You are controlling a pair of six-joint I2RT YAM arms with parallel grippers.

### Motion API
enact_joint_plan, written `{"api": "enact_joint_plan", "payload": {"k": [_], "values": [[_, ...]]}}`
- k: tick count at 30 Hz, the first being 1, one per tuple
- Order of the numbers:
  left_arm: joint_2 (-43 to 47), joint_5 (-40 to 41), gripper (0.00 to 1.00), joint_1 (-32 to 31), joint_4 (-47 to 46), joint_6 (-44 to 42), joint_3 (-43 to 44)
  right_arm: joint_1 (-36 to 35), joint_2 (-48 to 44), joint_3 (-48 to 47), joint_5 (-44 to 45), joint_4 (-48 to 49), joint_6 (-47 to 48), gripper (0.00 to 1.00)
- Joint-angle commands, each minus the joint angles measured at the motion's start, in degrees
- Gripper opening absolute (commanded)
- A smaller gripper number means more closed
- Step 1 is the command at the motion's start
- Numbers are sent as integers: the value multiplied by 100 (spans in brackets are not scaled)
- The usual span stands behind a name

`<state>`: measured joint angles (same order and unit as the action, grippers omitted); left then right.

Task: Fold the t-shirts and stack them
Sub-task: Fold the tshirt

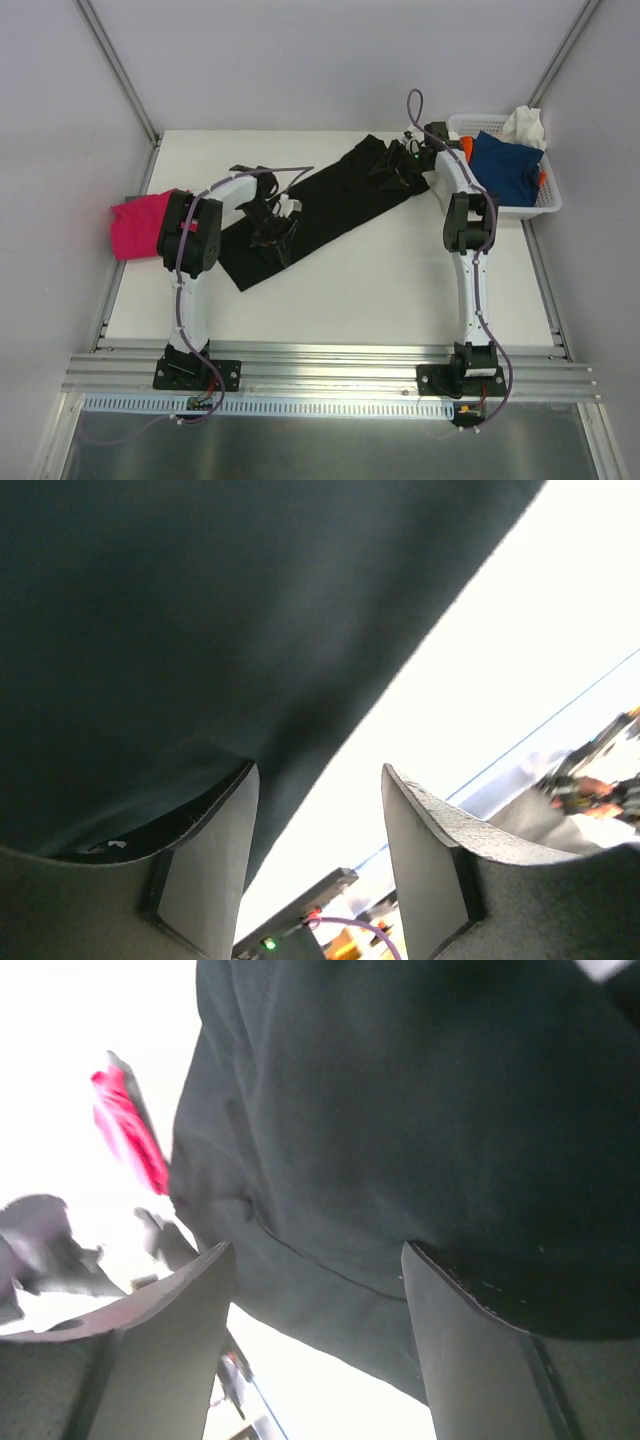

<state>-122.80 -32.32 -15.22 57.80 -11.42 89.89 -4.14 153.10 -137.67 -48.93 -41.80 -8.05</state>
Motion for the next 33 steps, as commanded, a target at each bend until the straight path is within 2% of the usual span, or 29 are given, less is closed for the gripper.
{"api": "enact_joint_plan", "payload": {"k": [1, 5, 10, 13, 17, 21, 26, 33], "values": [[573, -38, 52, -541, 135, 184, -261, -174, 317, -348, -328, 1068, -838, 72], [1151, 137, 53, -867, 100, 219, -209, -245, 90, -323, -504, 1096, -725, 74], [1566, 735, 54, -816, 91, -131, 195, -236, -1052, 266, -91, 271, 330, 76], [1444, 744, 55, -544, 47, -264, 389, -236, -1657, 792, 102, 6, 489, 77], [805, 788, 55, -271, -84, -492, 836, -289, -2047, 1364, 76, -126, 436, 77], [91, 736, 55, -95, -76, -668, 1355, -350, -1977, 1568, 85, -162, 410, 77], [-612, 744, 55, 63, -76, -774, 1856, -350, -1390, 1085, 94, -65, 182, 77], [-842, 876, 55, 169, -32, -661, 1875, -342, -677, 733, -29, 137, -134, 76]]}}
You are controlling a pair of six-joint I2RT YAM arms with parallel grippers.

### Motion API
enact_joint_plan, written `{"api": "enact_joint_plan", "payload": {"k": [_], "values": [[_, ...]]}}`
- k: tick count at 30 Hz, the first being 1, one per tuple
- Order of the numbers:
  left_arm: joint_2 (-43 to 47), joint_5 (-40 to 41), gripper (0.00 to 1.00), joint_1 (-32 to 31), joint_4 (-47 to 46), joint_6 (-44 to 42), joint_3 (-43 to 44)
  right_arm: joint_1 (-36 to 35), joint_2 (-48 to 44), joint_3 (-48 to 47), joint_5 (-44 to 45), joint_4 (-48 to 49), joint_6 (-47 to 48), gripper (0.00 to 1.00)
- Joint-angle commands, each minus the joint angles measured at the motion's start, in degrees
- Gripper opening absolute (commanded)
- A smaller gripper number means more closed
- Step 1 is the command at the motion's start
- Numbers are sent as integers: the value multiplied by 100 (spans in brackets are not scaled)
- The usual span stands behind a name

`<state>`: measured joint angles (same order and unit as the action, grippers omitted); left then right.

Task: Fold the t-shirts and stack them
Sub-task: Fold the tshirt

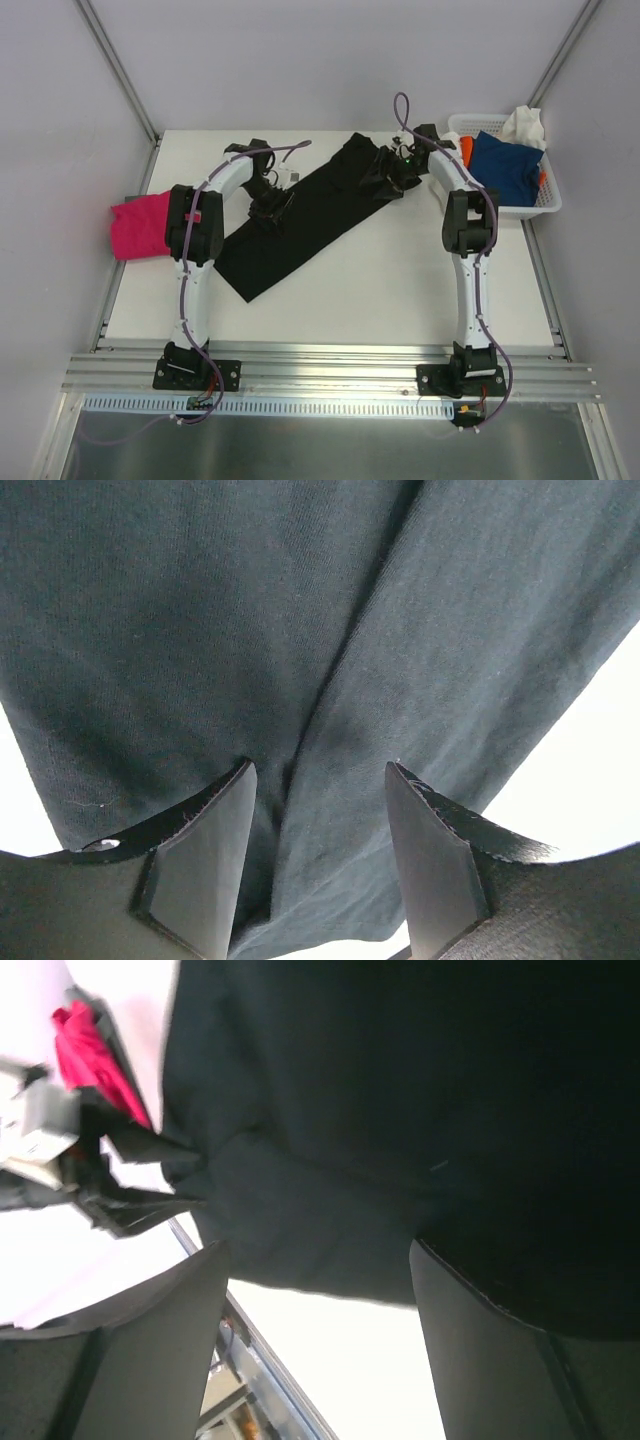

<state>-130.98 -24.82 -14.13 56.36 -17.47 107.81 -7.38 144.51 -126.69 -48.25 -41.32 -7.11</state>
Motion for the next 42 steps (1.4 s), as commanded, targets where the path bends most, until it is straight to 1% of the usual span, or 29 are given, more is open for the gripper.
{"api": "enact_joint_plan", "payload": {"k": [1, 4, 7, 8, 12, 14, 19, 28, 30, 31, 33, 34, 35, 36, 37, 38, 39, 40, 41, 42], "values": [[-7, 118, 55, 42, 173, -11, 4, -1, 261, -408, -114, 133, -316, 76], [116, 74, 55, -168, 253, 200, -311, 17, 551, -584, -255, 422, -650, 76], [291, -58, 55, -572, 262, 367, -759, 26, 771, -821, -352, 677, -905, 76], [336, -93, 55, -782, 279, 385, -840, 17, 807, -865, -395, 808, -984, 76], [371, -312, 55, -1257, 279, 630, -1060, 17, 860, -998, -519, 1064, -1204, 76], [301, -462, 55, -1416, 270, 719, -1025, 26, 860, -1041, -580, 1196, -1336, 76], [56, -533, 55, -1882, 253, 842, -727, 34, 939, -1112, -651, 1416, -1503, 76], [-349, -568, 55, -2243, 200, 904, -129, 8, 1159, -1384, -650, 1627, -1477, 76], [-385, -515, 56, -2287, 191, 878, -24, 26, 1150, -1541, -581, 1470, -1294, 76], [-324, -411, 56, -2287, 191, 860, 3, 34, 1028, -1595, -511, 1330, -927, 76], [-61, -191, 62, -2287, 156, 799, 91, 43, 730, -1508, -204, 820, -460, 76], [71, 62, 67, -2287, 156, 772, 117, 43, 293, -1412, -98, 662, 38, 76], [220, 152, 80, -2287, 156, 702, 152, 52, 71, -1306, 94, 399, 235, 77], [526, 248, 84, -2287, 156, 658, 214, 61, -192, -1079, 209, 266, 454, 79], [686, 397, 89, -2287, 174, 605, 258, 70, -647, -946, 411, 21, 665, 82], [844, 460, 96, -2287, 165, 553, 302, 78, -974, -666, 482, 1, 850, 83], [1168, 495, 97, -2278, 165, 526, 372, 105, -1299, -316, 535, 62, 869, 83], [1328, 522, 97, -2287, 174, 482, 390, 122, -1615, 462, 632, 132, 887, 84], [1503, 574, 97, -2287, 174, 438, 381, 122, -2236, 775, 633, 90, 913, 84], [1853, 609, 97, -2278, 174, 447, 285, 96, -2460, 1021, 606, -33, 905, 84]]}}
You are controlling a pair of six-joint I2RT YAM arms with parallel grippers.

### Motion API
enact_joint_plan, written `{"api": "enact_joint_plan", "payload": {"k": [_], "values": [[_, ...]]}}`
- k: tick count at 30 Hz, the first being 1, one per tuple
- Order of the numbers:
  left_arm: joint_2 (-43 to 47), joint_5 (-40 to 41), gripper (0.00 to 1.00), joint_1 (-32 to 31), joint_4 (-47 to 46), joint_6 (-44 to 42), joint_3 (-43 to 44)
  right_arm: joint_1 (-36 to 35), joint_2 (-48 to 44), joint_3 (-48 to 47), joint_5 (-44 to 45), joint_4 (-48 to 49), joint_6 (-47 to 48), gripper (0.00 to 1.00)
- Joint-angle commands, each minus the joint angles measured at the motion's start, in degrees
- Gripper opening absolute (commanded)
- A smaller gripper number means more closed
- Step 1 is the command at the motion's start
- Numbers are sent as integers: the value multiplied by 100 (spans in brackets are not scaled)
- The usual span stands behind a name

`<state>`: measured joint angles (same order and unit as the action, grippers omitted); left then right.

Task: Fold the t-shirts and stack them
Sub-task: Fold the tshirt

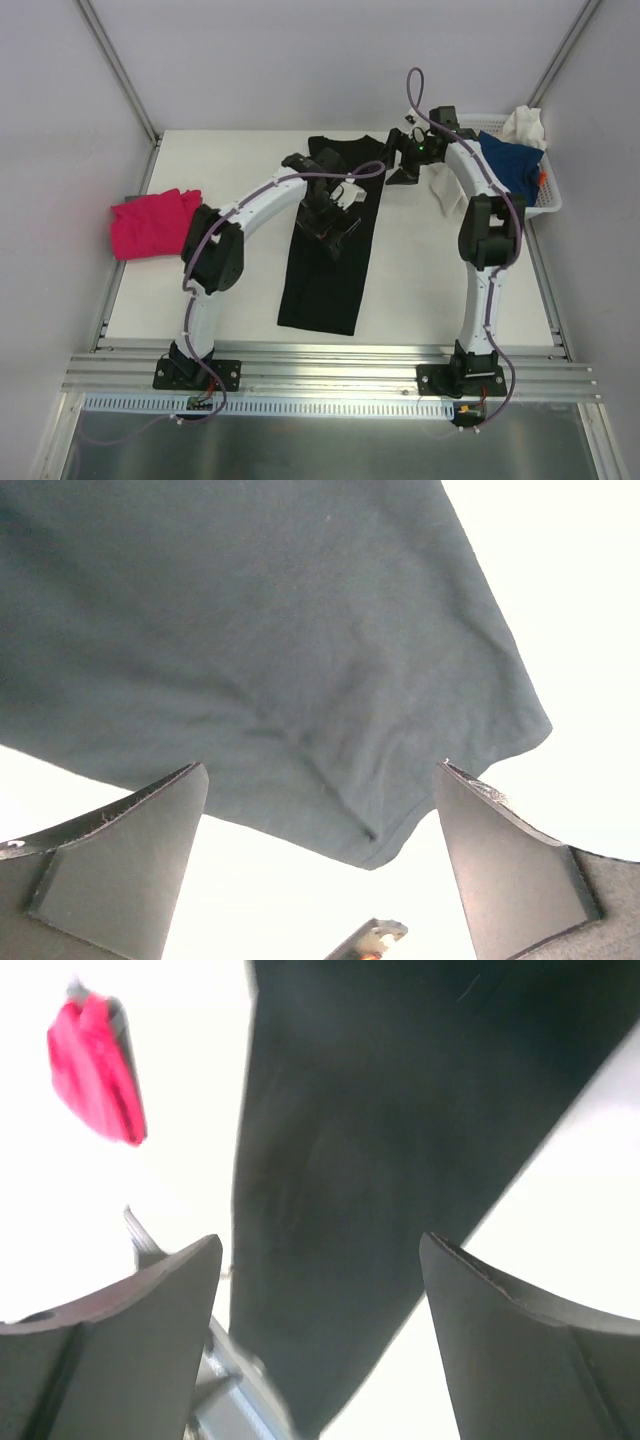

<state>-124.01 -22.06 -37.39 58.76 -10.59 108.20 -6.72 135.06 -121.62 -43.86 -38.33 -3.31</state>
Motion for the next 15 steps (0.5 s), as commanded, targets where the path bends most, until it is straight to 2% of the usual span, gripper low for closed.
{"api": "enact_joint_plan", "payload": {"k": [1, 4, 5, 7, 8, 9, 11, 13, 15], "values": [[1333, 352, 97, 56, -58, -251, 149, 22, -1953, 1021, 71, -690, 498, 84], [2054, 440, 94, 108, -58, -198, -447, -75, -2729, 2209, -87, -861, 340, 83], [2239, 379, 93, 152, -67, -154, -884, -84, -3236, 3092, -140, -835, 35, 82], [2757, 230, 86, 414, -75, -75, -1352, -163, -3626, 3879, -377, -869, -64, 79], [3046, -102, 84, 556, -75, 30, -1824, -206, -3845, 4657, -361, -896, -82, 77], [3179, -279, 77, 748, -93, 92, -2073, -276, -4248, 4996, -247, -905, -99, 75], [3521, -927, 72, 1354, -154, 381, -2835, -443, -4819, 5986, -141, -870, -239, 73], [3646, -1273, 61, 1646, -242, 557, -3321, -619, -5155, 6579, -106, -678, -336, 72], [3726, -1649, 58, 1805, -330, 698, -3936, -882, -5454, 7306, -62, -397, -590, 70]]}}
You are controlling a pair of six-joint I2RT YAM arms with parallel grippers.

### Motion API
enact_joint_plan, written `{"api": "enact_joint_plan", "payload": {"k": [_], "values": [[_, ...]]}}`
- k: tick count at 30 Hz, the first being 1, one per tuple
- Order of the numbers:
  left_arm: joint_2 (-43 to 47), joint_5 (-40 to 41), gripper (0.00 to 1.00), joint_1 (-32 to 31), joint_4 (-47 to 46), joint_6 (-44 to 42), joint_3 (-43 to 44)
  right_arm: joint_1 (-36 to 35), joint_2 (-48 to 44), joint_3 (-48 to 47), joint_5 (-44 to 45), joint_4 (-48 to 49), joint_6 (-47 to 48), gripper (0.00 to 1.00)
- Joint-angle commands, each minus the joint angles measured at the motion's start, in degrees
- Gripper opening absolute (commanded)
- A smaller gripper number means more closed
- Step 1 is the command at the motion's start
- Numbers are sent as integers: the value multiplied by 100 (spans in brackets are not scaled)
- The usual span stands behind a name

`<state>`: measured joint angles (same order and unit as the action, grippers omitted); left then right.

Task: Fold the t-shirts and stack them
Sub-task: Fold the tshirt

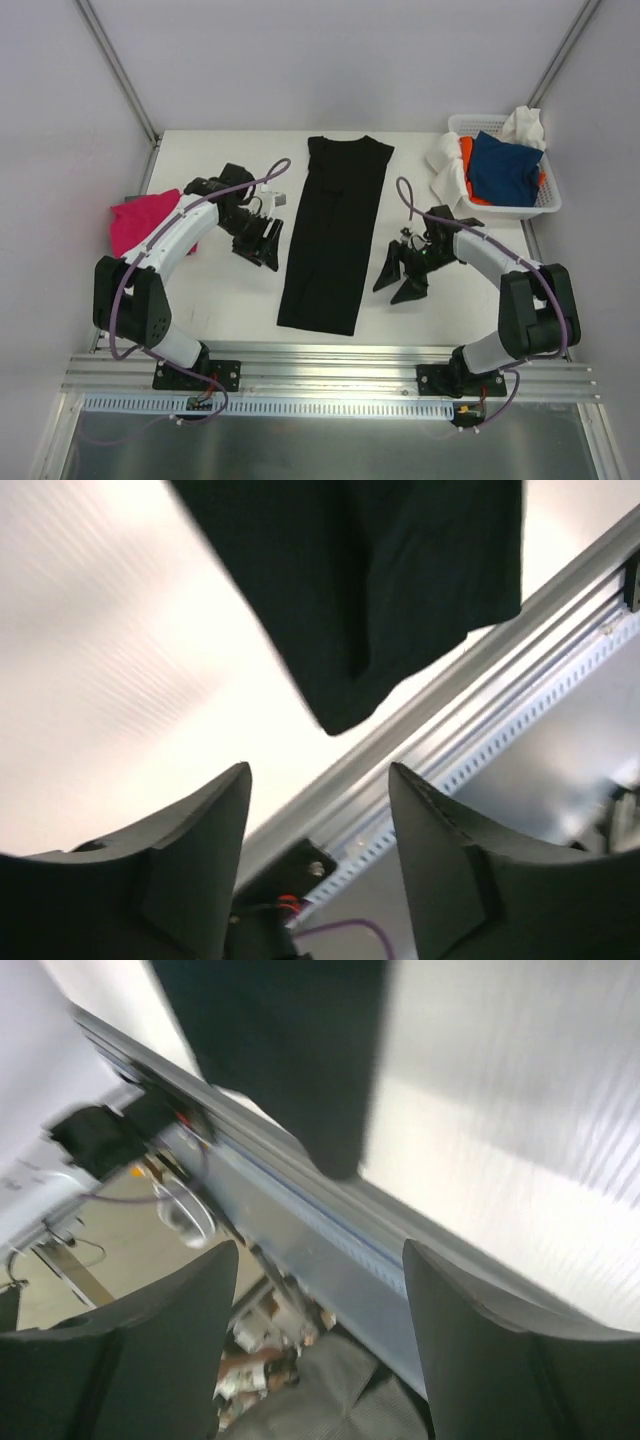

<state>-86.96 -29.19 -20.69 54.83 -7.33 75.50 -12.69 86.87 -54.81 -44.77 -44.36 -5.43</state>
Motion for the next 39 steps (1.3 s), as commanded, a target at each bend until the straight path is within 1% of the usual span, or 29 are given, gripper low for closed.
{"api": "enact_joint_plan", "payload": {"k": [1, 2, 3, 4, 5, 6, 7, 8, 9, 12, 14, 18, 22, 25, 29, 33, 36, 39], "values": [[21, -1052, 55, 135, -24, 434, -860, -374, -688, 829, 21, 330, -475, 69], [12, -1210, 54, 144, -251, 635, -1236, -436, -724, 1049, 56, 453, -598, 68], [12, -1325, 53, 153, -393, 715, -1388, -523, -742, 1321, 74, 681, -704, 67], [-5, -1509, 52, 153, -498, 716, -1529, -559, -716, 1445, 13, 796, -862, 64], [-75, -1580, 48, 161, -691, 968, -1730, -620, -672, 1533, -31, 919, -941, 63], [-93, -1633, 47, 170, -788, 1049, -1837, -647, -628, 1613, -75, 1042, -1029, 61], [-111, -1729, 47, 170, -868, 1128, -1925, -673, -567, 1735, -119, 1261, -1222, 61], [-146, -1713, 51, 170, -1025, 1294, -2073, -795, -470, 1797, -128, 1428, -1328, 61], [-155, -1687, 52, 179, -1062, 1383, -2127, -858, -400, 1850, -111, 1700, -1451, 61], [-260, -1660, 53, 188, -1263, 1585, -2285, -1191, -154, 1895, 21, 2288, -1890, 62], [-487, -1695, 53, 188, -1334, 1682, -2330, -1376, 48, 1825, 65, 2598, -2119, 62], [-919, -1721, 54, 188, -1352, 1683, -2102, -1473, 680, 1342, 56, 2521, -1892, 62], [-1306, -1792, 53, 188, -1352, 1700, -1926, -1526, 972, 1121, 162, 2423, -1821, 61], [-1525, -1827, 50, 179, -1378, 1726, -1943, -1605, 1042, 1095, 154, 2441, -1839, 57], [-1815, -1880, 50, 179, -1378, 1753, -1899, -1789, 1078, 1007, 118, 2485, -1821, 56], [-1842, -1950, 50, 100, -1387, 1788, -1978, -1878, 999, 1024, 101, 2230, -1698, 55], [-1825, -1977, 49, 13, -1422, 1823, -2092, -1921, 902, 1235, 92, 2440, -1803, 48], [-1790, -1924, 49, -32, -1449, 1823, -2180, -2062, 936, 1218, 92, 2502, -1839, 48]]}}
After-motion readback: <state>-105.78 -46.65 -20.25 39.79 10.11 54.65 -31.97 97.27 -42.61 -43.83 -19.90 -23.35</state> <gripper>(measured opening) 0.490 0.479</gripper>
